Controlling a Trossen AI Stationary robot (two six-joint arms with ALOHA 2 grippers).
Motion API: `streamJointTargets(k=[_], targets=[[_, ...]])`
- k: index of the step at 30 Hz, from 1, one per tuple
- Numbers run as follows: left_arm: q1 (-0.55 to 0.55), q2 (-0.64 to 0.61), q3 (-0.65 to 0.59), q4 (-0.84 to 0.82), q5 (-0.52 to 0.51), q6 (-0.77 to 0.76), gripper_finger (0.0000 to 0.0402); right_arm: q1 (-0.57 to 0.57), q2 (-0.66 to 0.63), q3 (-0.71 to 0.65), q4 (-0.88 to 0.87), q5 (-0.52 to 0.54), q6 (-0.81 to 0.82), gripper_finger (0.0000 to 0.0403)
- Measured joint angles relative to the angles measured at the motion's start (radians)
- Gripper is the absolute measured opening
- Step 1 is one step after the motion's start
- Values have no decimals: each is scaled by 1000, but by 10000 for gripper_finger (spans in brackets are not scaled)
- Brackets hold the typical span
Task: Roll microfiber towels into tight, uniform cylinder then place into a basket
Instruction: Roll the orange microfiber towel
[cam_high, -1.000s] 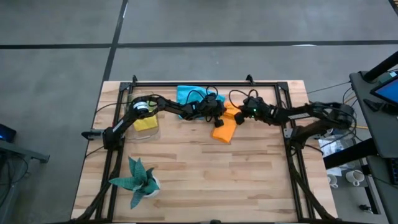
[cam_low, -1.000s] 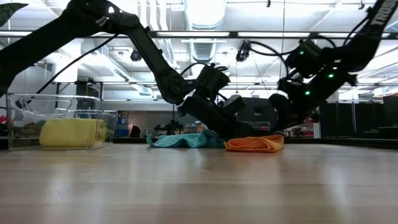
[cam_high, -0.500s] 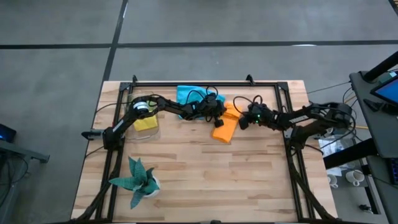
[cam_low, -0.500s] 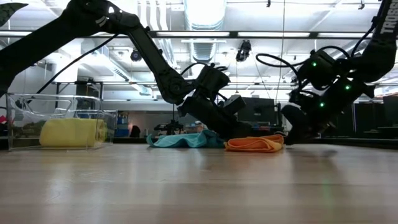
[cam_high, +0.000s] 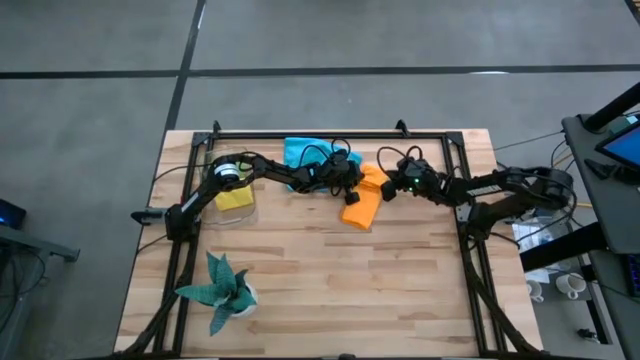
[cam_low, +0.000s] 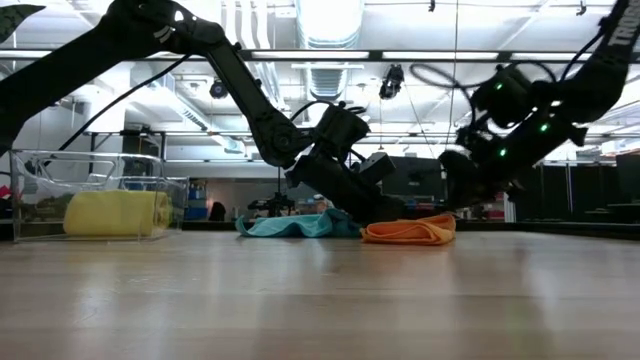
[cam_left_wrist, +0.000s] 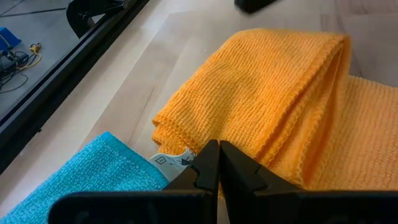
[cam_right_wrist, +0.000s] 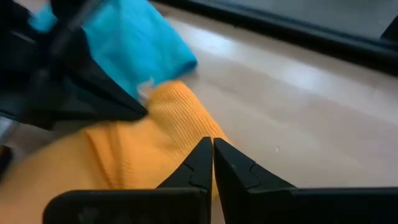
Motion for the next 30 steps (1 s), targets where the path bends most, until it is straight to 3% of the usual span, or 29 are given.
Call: streamJointTargets(k=[8,12,15,24,30], targets=[[0,0,0,0,0,0,0,-36,248,72,34,15,8,8],[0,0,0,0,0,0,0,-36,282,100,27,16,5,8],[0,0,0,-4,0,0,0,-35,204,100,-48,-1,-7,8],[-2,0,0,-11,1,0,0,-32,-207,93,-359,43,30,9],[-2,0,0,-11,1,0,0,-72,-257,84,-443,-73,115,60]])
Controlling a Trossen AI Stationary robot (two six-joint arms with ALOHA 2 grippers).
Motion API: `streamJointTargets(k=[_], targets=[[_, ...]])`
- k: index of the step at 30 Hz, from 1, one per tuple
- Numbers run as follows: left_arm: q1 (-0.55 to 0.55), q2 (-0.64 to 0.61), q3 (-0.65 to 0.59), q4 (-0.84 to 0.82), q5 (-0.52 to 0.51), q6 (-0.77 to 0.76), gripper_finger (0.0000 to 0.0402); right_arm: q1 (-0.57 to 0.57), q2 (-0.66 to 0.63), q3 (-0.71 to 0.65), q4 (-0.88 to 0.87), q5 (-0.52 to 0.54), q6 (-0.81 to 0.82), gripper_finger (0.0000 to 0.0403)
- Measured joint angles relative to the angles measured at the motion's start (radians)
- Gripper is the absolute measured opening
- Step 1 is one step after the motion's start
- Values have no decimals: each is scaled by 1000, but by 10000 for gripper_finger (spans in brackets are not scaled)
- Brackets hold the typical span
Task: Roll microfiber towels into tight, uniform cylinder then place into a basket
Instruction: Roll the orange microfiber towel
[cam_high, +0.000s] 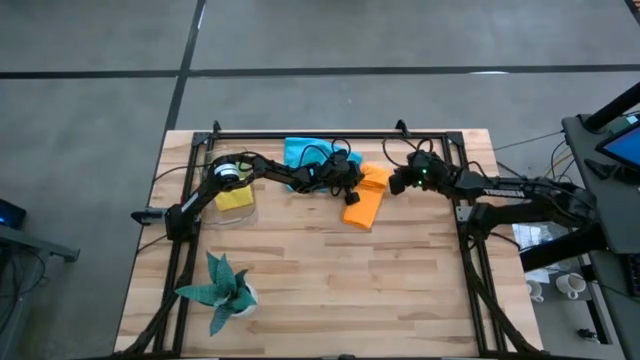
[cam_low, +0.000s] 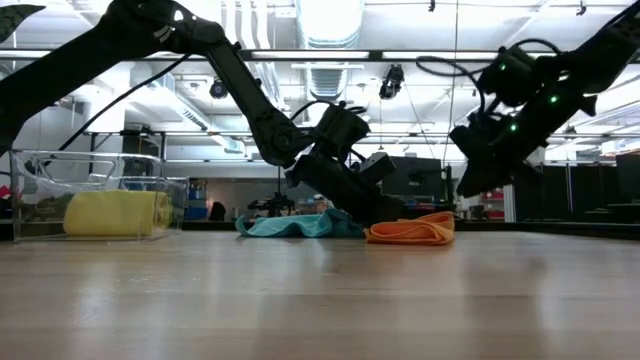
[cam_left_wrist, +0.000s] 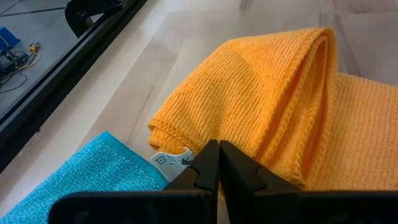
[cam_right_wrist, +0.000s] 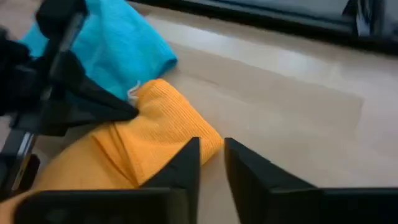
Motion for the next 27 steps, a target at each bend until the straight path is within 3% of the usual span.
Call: streamJointTargets(k=[8,12,20,27], targets=[[0,0,0,0,0,0,0,-111,215,75,3,-171,88,186],[0,0,0,0,1,0,0,-145,328,160,3,-252,73,223],[0,0,0,-1,0,0,0,-152,451,262,-98,-310,64,228],[-1,0,0,-2,0,0,0,-152,365,253,-140,-258,67,219]])
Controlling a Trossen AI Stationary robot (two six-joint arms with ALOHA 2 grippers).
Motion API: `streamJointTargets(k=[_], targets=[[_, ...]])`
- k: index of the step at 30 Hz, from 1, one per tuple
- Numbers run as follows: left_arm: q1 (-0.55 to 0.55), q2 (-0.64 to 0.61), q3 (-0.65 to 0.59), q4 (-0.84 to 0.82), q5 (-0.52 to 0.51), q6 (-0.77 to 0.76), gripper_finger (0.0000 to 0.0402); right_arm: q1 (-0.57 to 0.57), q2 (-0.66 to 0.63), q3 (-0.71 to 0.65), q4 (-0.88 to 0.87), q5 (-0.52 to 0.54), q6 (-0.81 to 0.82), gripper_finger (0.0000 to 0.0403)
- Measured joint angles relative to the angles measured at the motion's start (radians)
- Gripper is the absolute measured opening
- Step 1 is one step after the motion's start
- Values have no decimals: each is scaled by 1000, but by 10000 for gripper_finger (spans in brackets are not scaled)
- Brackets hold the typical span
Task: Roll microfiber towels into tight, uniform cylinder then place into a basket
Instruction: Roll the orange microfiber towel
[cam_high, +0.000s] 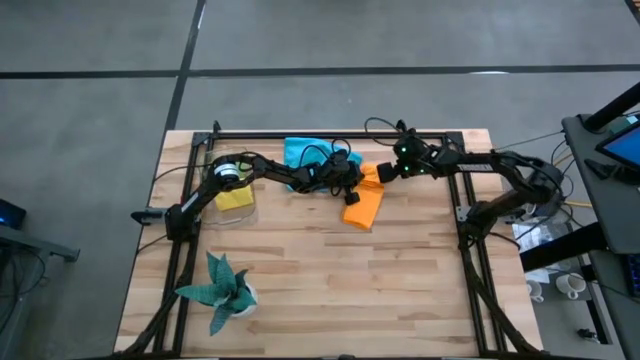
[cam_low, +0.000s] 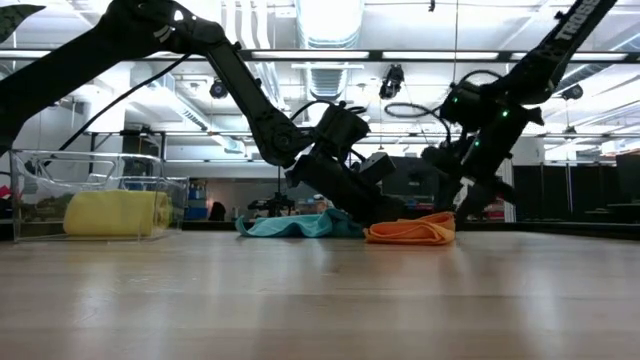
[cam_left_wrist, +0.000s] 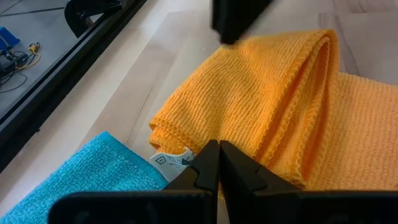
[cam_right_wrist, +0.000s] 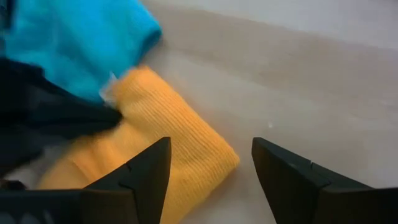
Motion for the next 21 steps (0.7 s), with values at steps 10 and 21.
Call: streamJointTargets(k=[10,21], targets=[[-2,0,0,-6,0,0,0,1,2,-35,36,6,60,219],[-2,0,0,-6,0,0,0,17,66,-44,109,-13,86,218]])
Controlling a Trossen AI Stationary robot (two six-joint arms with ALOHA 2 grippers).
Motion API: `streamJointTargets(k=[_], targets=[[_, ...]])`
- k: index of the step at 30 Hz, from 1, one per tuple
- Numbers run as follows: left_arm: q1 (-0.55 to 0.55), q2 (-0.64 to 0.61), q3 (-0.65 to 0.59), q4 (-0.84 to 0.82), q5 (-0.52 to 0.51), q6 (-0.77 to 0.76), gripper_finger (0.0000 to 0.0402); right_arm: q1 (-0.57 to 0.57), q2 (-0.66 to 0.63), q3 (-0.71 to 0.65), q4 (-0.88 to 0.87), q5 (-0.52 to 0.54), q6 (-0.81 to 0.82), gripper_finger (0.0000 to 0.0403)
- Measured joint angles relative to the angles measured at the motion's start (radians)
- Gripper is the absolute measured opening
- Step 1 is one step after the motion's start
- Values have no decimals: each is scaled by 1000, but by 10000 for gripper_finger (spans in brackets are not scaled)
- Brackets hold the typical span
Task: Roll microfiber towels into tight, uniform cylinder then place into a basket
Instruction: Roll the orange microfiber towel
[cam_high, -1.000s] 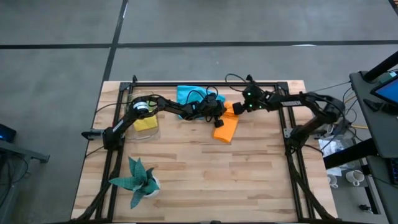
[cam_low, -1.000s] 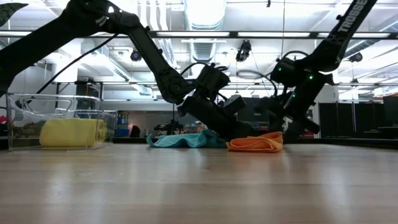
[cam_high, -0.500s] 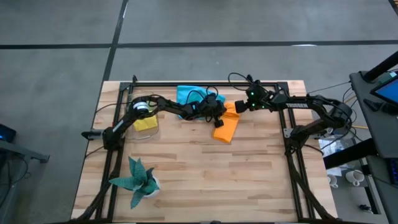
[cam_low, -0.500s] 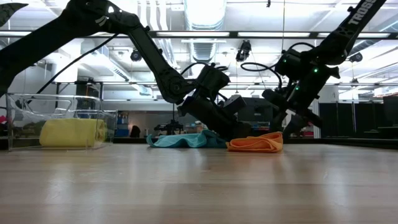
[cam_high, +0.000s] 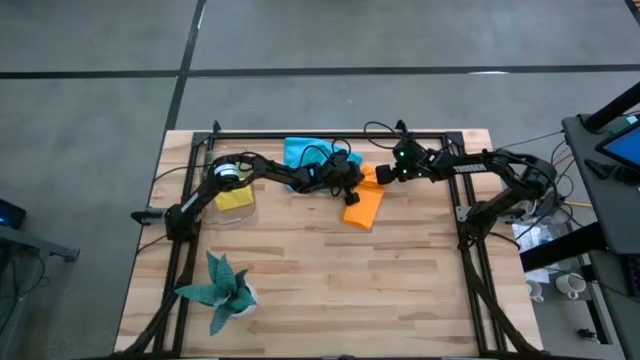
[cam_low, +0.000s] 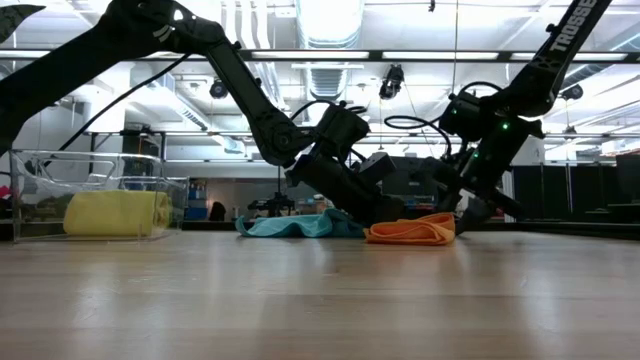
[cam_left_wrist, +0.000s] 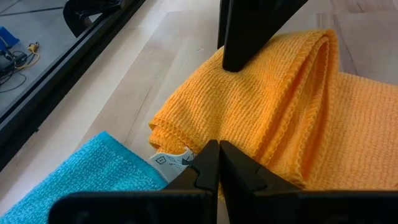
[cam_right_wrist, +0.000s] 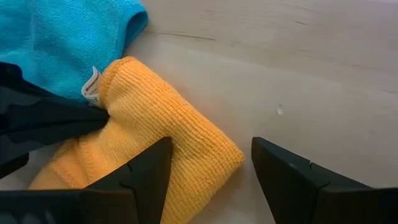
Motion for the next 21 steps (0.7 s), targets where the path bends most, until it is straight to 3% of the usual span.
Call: streamJointTargets(k=[5,15,21], targets=[[0,0,0,0,0,0,0,2,-5,-2,-5,7,9,184],[-2,-1,0,-1,0,0,0,15,-5,-3,-26,-5,-24,25],[-29,-64,-16,-49,8,12,0,38,-13,-3,-31,14,-60,14]])
